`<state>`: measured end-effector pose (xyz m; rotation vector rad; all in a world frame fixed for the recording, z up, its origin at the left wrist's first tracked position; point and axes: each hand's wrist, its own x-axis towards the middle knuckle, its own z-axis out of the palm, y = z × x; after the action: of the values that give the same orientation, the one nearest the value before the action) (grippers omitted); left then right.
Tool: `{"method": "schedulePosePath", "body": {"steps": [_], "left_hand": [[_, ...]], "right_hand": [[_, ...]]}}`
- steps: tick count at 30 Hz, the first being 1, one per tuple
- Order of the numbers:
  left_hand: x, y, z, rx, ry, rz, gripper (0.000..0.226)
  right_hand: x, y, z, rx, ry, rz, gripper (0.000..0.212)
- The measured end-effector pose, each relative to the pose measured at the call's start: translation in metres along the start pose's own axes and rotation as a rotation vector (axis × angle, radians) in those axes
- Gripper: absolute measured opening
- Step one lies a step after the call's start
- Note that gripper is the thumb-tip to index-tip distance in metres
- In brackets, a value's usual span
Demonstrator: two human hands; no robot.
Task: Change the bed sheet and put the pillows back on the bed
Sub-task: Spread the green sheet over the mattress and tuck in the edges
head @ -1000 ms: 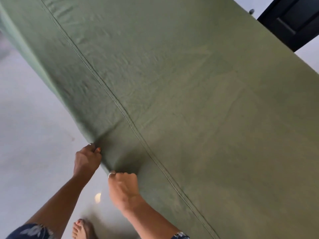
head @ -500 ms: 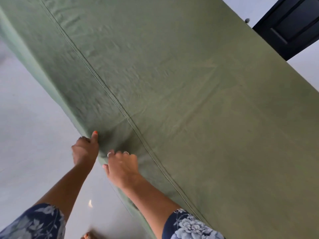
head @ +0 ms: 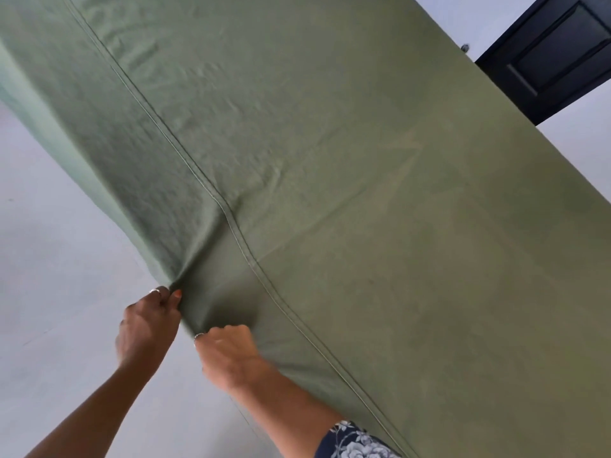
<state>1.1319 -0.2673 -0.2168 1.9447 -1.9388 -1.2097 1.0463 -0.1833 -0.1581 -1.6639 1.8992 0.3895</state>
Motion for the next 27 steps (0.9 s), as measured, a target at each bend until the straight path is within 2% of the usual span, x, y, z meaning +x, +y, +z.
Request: {"method": "schedulePosePath", "body": {"steps": [3,8,10,13,16,21,23,26,27], "left_hand": [[0.019,0.003,-0.01,-0.012,0.008,0.055,0.035],[0.086,0.026,-0.035,-0.041,0.031,0.022,0.056],[0.113,0.028,-0.035,-0.115,-0.018,-0.031,0.059],[0.131,0.024,-0.027,-0.134,-0.069,-0.043,0.048],[0.129,0.026,-0.035,-0.173,-0.035,-0.035,0.04],[0.12,0.022,-0.065,-0.281,0.064,-0.124,0.033],[0.118,0.018,-0.067,-0.333,-0.012,-0.159,0.031],[0.125,0.026,-0.076,-0.369,-0.227,-0.268,0.028],[0.132,0.029,-0.082,-0.361,-0.235,-0.283,0.03]], "right_hand": [[0.013,0.004,-0.014,-0.038,0.005,-0.008,0.025],[0.063,-0.004,-0.049,0.105,0.26,0.125,0.037],[0.085,-0.008,-0.056,0.089,0.22,0.192,0.04],[0.104,-0.013,-0.056,0.06,0.143,0.213,0.029],[0.107,-0.02,-0.059,0.071,0.095,0.189,0.028],[0.106,-0.045,-0.072,0.184,0.061,0.134,0.029],[0.108,-0.045,-0.073,0.212,0.0,0.15,0.031],[0.118,-0.039,-0.083,0.133,-0.069,0.12,0.033],[0.124,-0.04,-0.09,0.107,-0.061,0.099,0.032]]}}
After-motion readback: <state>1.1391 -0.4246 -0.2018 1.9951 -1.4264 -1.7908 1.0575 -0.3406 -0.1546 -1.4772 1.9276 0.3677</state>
